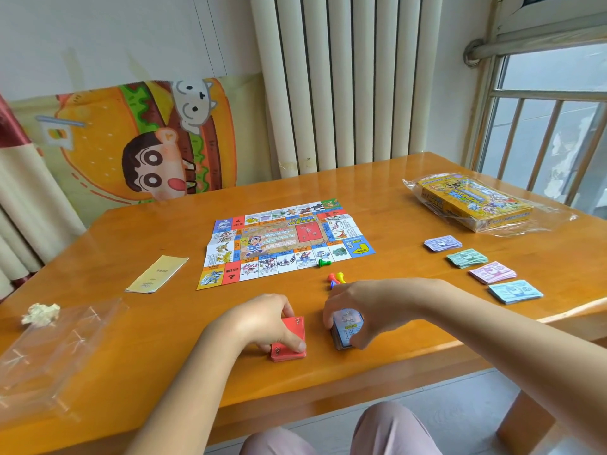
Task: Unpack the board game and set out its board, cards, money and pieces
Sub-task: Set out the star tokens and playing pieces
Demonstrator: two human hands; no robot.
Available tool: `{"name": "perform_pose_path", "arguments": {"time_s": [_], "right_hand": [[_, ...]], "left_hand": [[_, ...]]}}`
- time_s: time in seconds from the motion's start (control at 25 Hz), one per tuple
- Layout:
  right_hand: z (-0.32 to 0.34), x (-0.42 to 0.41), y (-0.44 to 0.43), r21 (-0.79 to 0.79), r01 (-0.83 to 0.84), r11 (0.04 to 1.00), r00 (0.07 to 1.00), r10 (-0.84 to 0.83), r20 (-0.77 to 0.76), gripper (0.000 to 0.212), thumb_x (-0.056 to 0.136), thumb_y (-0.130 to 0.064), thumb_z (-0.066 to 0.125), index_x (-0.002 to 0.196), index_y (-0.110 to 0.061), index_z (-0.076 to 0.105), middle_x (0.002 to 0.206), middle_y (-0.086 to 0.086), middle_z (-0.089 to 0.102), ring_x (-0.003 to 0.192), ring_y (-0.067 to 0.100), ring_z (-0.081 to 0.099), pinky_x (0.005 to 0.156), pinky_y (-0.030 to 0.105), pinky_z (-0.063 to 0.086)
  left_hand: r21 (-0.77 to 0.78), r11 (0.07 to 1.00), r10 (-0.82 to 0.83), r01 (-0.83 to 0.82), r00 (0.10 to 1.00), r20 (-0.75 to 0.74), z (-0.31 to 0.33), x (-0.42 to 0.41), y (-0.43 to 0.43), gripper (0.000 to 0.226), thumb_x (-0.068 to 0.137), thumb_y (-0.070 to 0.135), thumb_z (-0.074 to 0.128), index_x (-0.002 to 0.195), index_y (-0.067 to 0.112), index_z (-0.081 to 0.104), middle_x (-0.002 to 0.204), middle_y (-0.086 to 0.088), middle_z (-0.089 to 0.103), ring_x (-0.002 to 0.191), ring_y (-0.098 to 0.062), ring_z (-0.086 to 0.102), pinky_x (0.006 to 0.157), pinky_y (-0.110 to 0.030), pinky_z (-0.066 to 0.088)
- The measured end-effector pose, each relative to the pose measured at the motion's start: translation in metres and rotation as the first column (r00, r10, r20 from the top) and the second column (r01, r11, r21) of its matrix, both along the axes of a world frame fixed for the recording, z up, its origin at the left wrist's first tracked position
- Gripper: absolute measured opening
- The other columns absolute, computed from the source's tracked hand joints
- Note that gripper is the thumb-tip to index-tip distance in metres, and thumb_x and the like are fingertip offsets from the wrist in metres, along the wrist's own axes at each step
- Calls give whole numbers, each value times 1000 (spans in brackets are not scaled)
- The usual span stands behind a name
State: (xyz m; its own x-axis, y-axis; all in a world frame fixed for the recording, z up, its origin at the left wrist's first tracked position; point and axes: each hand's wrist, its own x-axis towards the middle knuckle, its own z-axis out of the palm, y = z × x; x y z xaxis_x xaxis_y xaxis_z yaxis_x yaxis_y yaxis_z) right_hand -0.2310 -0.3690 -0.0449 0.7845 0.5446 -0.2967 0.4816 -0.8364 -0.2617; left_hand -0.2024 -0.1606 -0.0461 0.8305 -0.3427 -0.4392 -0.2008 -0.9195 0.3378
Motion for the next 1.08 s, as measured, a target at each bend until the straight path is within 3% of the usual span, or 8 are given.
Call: {"name": "perform_pose_path", "arguments": {"time_s": [0.16, 0.24, 0.44, 0.52, 0.64, 0.84, 0.92, 1.08], "right_hand": [[9, 20, -19, 223, 123, 967, 981, -152, 121, 41, 86, -19, 64, 123, -36, 53, 125, -11, 50, 111, 8, 50, 93, 30, 47], [10, 41, -29, 226, 199, 953, 954, -242, 178, 46, 86, -19, 64, 128, -33, 50, 128, -7, 49, 113, 11, 51, 93, 33, 47], [-1, 76, -28, 136, 246, 960, 967, -252, 26, 81, 78, -48, 73, 146, -36, 31, 153, -10, 29, 137, 14, 34, 109, 35, 34], [-6, 84, -21, 138, 224, 965, 974, -226, -2, 76, 81, -53, 66, 146, -34, 32, 154, -10, 28, 139, 13, 30, 112, 35, 30], [-12, 94, -13, 187, 197, 962, 978, -206, 29, 45, 97, -39, 49, 141, -30, 43, 149, -4, 40, 134, 16, 38, 111, 34, 32], [-19, 97, -9, 213, 144, 967, 990, -144, -15, 36, 100, -22, 43, 133, -24, 53, 136, -3, 49, 123, 15, 47, 106, 30, 36], [-19, 95, -12, 209, 126, 970, 992, -125, -17, 37, 97, -12, 42, 129, -23, 57, 134, -3, 51, 122, 14, 48, 105, 30, 37], [-16, 86, -25, 184, 115, 976, 993, -112, -28, 63, 83, 7, 35, 129, -31, 56, 139, -8, 49, 128, 10, 43, 108, 32, 36]], "left_hand": [[-37, 999, 23, -19, 995, 100, -3, 17, 5, 48, 80, 48, 69, 120, 26, 54, 119, 5, 51, 94, -14, 62, 82, -30, 54], [-151, 989, 42, -8, 974, 224, -10, 30, 4, 40, 85, 43, 65, 120, 30, 53, 129, 7, 50, 110, -11, 53, 92, -27, 45], [-255, 966, 57, 45, 924, 378, -30, 61, -5, 42, 96, 32, 52, 137, 29, 43, 149, 8, 33, 136, -11, 33, 108, -26, 26], [-239, 968, 32, 74, 910, 413, -37, 71, -7, 42, 97, 30, 49, 139, 26, 42, 149, 8, 33, 136, -10, 32, 109, -23, 24], [-243, 966, 29, 90, 895, 446, -49, 81, -6, 42, 97, 30, 49, 138, 23, 43, 145, 8, 38, 134, -9, 34, 109, -22, 25], [-260, 962, 52, 83, 879, 473, -63, 88, -4, 41, 97, 33, 48, 136, 23, 46, 141, 7, 41, 133, -8, 34, 110, -23, 24], [-260, 962, 51, 87, 874, 483, -64, 88, -3, 40, 97, 34, 48, 136, 23, 46, 141, 8, 41, 133, -8, 34, 110, -24, 25], [-268, 959, 55, 94, 864, 501, -67, 88, -3, 39, 97, 34, 47, 135, 23, 46, 140, 8, 41, 132, -9, 34, 110, -24, 25]]}}
